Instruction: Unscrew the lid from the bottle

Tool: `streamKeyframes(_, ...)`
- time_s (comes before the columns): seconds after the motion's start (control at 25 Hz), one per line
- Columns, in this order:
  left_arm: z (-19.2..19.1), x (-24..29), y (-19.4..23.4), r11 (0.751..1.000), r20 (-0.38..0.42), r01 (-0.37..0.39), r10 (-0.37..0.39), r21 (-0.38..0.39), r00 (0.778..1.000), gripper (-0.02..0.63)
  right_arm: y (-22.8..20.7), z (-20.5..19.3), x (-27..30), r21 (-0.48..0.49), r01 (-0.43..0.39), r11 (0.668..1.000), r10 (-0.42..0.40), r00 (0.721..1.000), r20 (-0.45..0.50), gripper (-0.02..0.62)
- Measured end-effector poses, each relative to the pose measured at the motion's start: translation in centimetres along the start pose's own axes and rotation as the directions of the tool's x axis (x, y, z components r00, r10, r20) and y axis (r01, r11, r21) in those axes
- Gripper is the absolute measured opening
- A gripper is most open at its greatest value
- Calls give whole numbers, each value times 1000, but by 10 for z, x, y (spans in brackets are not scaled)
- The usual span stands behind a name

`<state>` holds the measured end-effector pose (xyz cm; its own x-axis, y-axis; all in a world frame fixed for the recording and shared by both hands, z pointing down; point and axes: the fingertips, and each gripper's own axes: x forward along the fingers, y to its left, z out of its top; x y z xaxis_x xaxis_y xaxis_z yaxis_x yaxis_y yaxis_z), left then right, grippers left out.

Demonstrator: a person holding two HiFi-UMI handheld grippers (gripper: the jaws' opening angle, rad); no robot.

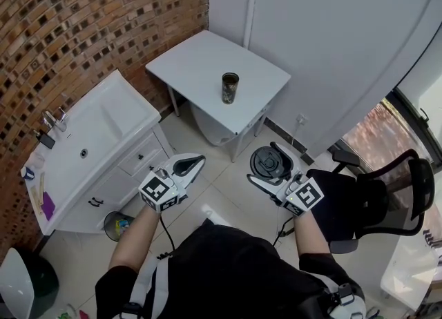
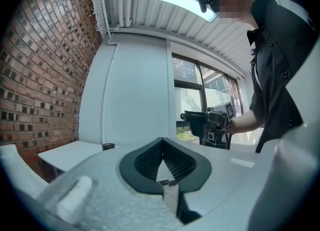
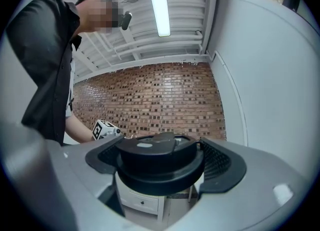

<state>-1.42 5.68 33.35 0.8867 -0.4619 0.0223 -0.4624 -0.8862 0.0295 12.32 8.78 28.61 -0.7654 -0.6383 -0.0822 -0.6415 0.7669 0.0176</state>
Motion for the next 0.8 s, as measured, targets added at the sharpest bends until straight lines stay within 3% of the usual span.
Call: streamKeyframes(0.8,-12,7,-9,999,-2,35,-36,-27,999,2,-10,-10,-3,-11,11,1000,-11,1000,9,474)
